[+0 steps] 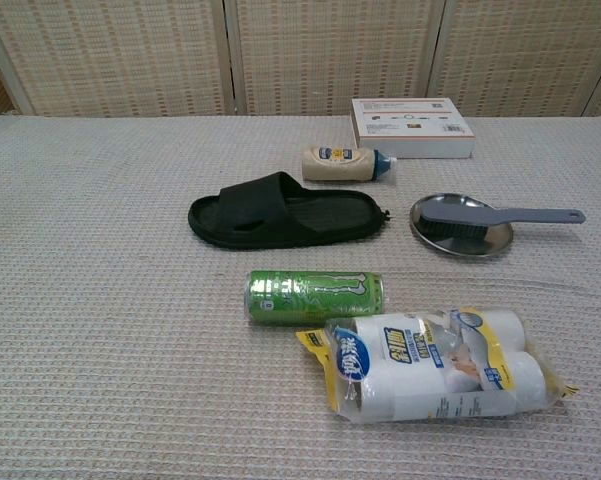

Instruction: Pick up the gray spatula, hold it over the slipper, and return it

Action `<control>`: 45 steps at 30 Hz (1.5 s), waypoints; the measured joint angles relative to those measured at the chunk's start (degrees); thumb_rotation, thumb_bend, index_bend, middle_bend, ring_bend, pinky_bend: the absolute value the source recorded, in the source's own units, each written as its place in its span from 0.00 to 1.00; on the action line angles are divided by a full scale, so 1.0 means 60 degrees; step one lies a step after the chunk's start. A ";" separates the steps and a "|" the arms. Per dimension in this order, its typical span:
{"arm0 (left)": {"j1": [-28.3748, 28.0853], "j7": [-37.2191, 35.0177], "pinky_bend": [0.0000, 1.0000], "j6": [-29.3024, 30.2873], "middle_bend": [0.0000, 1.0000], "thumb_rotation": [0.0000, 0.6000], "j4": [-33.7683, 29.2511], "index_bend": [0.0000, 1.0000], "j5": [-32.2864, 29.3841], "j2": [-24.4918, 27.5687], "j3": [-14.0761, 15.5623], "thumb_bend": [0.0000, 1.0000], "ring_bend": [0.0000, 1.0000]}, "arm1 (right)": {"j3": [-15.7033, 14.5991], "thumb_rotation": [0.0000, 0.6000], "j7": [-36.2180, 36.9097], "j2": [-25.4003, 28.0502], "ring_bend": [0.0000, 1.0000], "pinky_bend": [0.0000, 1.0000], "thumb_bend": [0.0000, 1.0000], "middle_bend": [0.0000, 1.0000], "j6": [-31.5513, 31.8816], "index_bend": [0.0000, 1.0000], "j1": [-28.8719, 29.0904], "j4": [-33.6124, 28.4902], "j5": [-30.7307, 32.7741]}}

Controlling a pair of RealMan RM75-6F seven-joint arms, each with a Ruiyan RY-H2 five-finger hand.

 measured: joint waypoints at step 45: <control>-0.0083 -0.0846 0.13 -0.0553 0.00 1.00 -0.0284 0.00 -0.0176 0.0513 0.0092 0.48 0.00 | 0.2257 1.00 -0.1844 -0.5183 0.06 0.00 0.19 0.20 -0.5648 0.29 0.5203 0.5468 0.3902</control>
